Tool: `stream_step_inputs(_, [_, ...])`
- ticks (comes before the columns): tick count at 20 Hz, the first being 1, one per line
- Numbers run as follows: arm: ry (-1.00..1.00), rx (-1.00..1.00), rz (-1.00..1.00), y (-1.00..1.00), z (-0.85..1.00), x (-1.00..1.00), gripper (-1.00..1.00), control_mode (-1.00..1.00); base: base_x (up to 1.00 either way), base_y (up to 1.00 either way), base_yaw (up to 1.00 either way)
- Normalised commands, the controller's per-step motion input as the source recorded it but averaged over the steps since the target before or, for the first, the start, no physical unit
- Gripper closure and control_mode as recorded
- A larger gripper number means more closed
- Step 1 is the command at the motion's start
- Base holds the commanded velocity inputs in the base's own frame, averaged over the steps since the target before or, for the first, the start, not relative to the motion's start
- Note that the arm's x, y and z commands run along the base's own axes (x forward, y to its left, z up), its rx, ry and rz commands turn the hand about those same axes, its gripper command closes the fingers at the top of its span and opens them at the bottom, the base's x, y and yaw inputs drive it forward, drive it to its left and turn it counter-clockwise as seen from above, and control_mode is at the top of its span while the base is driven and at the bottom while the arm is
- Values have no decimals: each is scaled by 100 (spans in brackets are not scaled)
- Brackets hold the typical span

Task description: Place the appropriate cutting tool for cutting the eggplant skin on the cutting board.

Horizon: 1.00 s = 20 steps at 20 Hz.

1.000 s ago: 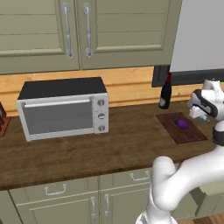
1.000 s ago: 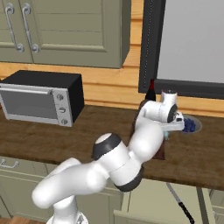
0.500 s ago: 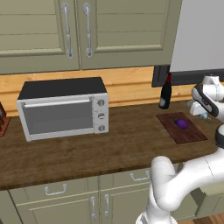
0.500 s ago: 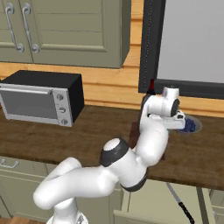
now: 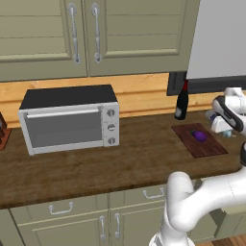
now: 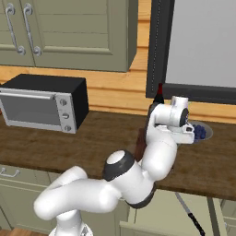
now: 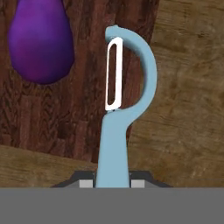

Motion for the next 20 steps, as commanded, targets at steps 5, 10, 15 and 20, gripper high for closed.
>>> stream_step_inputs(5, [11, 0, 0, 37, -25, -21, 100, -100, 0, 0, 0])
stream_step_inputs(10, [4, 0, 0, 26, -17, 0, 100, -100, 0, 0, 0])
stream_step_inputs(15, [0, 0, 0, 0, -11, 71, 100, -100, 0, 0, 0])
stream_step_inputs(20, [0, 0, 0, 0, -4, 14, 100, -100, 0, 0, 0])
